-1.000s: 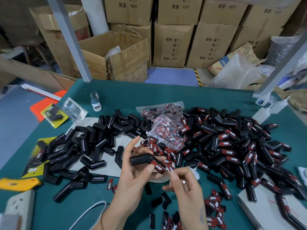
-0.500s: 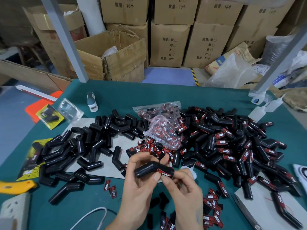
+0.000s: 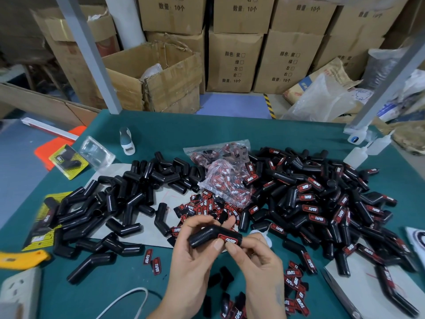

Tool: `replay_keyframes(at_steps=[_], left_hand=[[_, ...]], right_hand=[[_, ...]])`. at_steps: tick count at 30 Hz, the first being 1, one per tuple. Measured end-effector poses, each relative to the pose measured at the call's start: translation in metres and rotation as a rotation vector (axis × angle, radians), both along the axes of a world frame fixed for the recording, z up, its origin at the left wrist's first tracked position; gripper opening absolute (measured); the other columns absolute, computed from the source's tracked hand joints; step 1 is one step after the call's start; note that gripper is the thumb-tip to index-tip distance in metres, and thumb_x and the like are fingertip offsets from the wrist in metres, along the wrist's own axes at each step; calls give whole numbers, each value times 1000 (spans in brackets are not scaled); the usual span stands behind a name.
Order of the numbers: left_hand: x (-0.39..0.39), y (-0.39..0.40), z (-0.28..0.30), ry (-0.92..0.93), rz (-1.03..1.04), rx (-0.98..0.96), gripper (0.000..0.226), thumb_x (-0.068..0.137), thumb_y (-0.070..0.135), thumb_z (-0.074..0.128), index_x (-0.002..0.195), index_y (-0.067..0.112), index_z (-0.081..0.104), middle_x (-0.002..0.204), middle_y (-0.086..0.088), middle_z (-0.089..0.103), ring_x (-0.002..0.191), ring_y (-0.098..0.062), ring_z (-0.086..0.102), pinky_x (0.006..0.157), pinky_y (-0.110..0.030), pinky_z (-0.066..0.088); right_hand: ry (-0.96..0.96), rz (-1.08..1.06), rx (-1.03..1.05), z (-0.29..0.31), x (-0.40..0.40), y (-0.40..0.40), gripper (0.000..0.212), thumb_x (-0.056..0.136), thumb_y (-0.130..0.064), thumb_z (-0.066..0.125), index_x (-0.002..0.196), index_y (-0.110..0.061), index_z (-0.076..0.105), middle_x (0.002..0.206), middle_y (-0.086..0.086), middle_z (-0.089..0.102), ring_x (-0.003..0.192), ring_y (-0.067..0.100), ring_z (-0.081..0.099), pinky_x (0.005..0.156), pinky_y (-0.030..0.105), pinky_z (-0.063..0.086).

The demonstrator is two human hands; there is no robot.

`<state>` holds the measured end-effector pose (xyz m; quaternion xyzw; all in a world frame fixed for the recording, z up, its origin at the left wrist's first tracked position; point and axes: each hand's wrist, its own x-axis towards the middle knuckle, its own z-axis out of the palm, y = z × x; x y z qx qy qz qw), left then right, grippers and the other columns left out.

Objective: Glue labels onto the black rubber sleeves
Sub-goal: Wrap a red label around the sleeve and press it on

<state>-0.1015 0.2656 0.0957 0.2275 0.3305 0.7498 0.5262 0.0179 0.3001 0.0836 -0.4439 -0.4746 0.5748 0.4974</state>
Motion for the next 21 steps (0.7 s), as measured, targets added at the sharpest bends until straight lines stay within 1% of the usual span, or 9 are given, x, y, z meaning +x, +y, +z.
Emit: replay_keyframes(at_steps=[2, 4, 7, 9, 11, 13, 17, 20, 21], left_hand=[[-2, 0, -1, 29, -5, -15, 36, 81, 5, 80, 114, 10, 68, 122, -35, 67, 129, -45, 63, 98, -48, 59], [-4, 0, -2, 68, -17, -16, 35, 83, 8, 80, 116, 12, 68, 127, -35, 66, 130, -42, 63, 98, -42, 58], [-5, 1, -5, 193, -7, -2, 32, 87, 11, 78, 118, 13, 68, 127, -26, 71, 128, -39, 65, 97, -37, 58], [-6, 1, -7, 343, 48, -27, 30, 86, 16, 79, 116, 16, 73, 122, -16, 71, 120, -32, 69, 97, -35, 57], [-8, 2, -7, 460, 83, -58, 32, 83, 22, 81, 114, 19, 76, 117, -9, 68, 112, -26, 69, 95, -30, 55], [-11, 2, -6, 483, 68, -64, 31, 82, 24, 83, 112, 20, 77, 116, -8, 68, 109, -25, 68, 93, -29, 55], [-16, 2, -3, 484, 42, -29, 28, 81, 23, 85, 108, 22, 79, 114, -12, 71, 106, -22, 70, 92, -26, 56], [-18, 2, 0, 518, 50, 2, 29, 82, 31, 88, 108, 23, 78, 113, -10, 72, 106, -22, 69, 93, -24, 55], [-18, 3, 0, 531, 51, 17, 28, 83, 30, 87, 108, 23, 78, 113, -9, 72, 107, -21, 69, 93, -24, 54]], right_hand=[[10, 8, -8, 1, 0, 1, 40, 62, -45, 91, 84, -13, 84, 78, -3, 56, 74, 8, 53, 71, 23, 52], [11, 21, -16, 2, 0, 2, 40, 63, -45, 90, 85, -13, 83, 79, -3, 57, 75, 9, 53, 72, 22, 52], [8, 29, -6, 1, 0, 2, 38, 66, -46, 89, 89, -15, 84, 81, -6, 58, 77, 10, 53, 76, 22, 51], [18, 30, -1, 2, 0, 2, 36, 66, -44, 89, 89, -16, 83, 80, -8, 57, 77, 9, 53, 77, 22, 51], [18, 21, 8, 3, 0, 2, 36, 64, -45, 90, 85, -16, 83, 78, -10, 56, 75, 8, 53, 75, 18, 50], [6, 14, 13, 4, 2, 4, 38, 62, -48, 91, 82, -16, 83, 78, -8, 58, 76, 8, 55, 74, 18, 52], [-5, 29, 11, 3, 6, 5, 46, 57, -54, 94, 82, -16, 84, 85, 5, 60, 82, 14, 59, 77, 26, 56], [-36, 37, 41, 4, 9, 6, 39, 61, -50, 92, 82, -18, 85, 86, 7, 60, 86, 22, 60, 79, 31, 54], [-45, 39, 51, 5, 10, 7, 38, 62, -51, 92, 82, -19, 85, 86, 6, 60, 87, 23, 60, 79, 33, 53]])
